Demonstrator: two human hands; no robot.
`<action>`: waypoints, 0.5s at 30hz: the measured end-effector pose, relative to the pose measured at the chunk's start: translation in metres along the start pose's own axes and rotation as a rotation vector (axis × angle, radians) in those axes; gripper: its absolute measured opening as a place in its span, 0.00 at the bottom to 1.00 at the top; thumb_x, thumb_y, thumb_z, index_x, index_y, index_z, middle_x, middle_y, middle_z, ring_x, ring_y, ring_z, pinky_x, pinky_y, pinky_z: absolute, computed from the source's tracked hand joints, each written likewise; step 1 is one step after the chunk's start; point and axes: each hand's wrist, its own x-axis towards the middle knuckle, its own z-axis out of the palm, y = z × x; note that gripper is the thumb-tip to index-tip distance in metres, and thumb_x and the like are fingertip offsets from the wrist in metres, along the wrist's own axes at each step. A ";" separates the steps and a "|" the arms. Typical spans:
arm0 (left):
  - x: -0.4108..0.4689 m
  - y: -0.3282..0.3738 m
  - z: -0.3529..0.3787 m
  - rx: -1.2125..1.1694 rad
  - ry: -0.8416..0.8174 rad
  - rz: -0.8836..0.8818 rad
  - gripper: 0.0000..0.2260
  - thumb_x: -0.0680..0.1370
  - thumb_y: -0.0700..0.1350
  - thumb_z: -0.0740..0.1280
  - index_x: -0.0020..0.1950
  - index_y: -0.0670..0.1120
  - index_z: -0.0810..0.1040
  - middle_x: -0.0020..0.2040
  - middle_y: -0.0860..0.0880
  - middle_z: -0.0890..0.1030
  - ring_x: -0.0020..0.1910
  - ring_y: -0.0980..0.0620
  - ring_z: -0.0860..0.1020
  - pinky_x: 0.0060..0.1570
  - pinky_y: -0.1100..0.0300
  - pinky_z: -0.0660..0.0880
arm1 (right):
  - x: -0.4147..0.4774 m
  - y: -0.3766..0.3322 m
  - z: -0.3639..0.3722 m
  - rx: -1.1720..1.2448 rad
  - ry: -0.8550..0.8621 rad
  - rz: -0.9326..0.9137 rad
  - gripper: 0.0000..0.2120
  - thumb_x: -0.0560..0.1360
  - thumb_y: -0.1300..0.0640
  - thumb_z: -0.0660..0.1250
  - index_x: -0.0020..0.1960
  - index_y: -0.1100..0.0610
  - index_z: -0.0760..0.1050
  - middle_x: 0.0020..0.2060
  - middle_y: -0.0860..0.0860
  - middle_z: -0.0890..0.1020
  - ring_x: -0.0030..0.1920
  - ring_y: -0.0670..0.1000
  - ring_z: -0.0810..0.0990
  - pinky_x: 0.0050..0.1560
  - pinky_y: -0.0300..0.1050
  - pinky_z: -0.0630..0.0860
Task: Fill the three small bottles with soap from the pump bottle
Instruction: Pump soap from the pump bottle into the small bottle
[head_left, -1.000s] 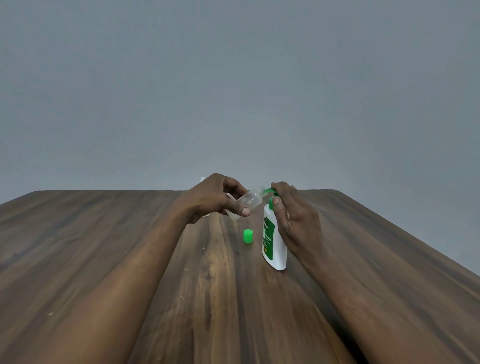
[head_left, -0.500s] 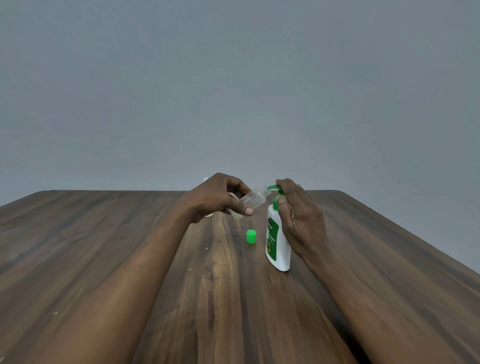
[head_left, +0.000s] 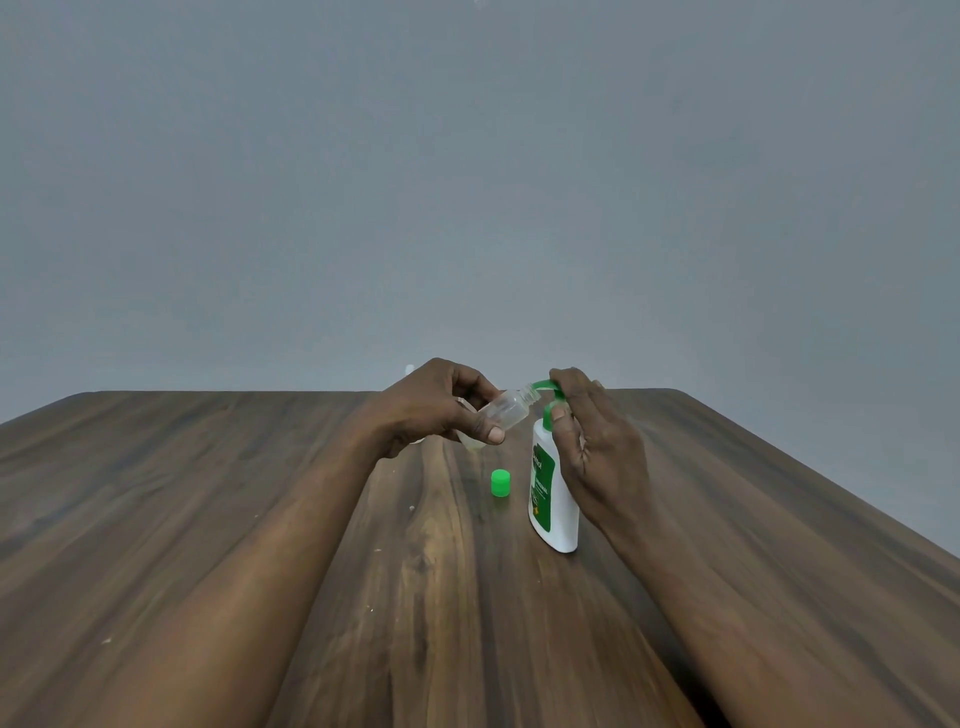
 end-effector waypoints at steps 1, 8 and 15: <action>0.000 0.000 0.000 -0.001 0.000 0.001 0.16 0.66 0.39 0.82 0.51 0.46 0.85 0.43 0.50 0.85 0.38 0.57 0.81 0.37 0.61 0.77 | 0.000 0.000 0.000 0.003 0.001 0.001 0.18 0.78 0.59 0.59 0.67 0.60 0.72 0.64 0.56 0.77 0.67 0.54 0.73 0.68 0.55 0.69; -0.001 0.000 -0.001 0.000 0.002 0.008 0.17 0.66 0.39 0.82 0.52 0.45 0.85 0.44 0.49 0.85 0.37 0.56 0.81 0.36 0.62 0.77 | -0.001 0.001 0.001 -0.070 0.020 -0.036 0.16 0.77 0.61 0.60 0.64 0.62 0.75 0.60 0.56 0.80 0.65 0.55 0.75 0.70 0.48 0.65; -0.002 0.001 -0.002 0.001 0.007 0.004 0.17 0.65 0.40 0.83 0.52 0.44 0.85 0.44 0.48 0.85 0.38 0.55 0.81 0.36 0.62 0.77 | -0.001 -0.001 0.000 -0.063 -0.024 -0.027 0.20 0.79 0.54 0.54 0.65 0.61 0.74 0.60 0.54 0.79 0.62 0.54 0.76 0.67 0.53 0.70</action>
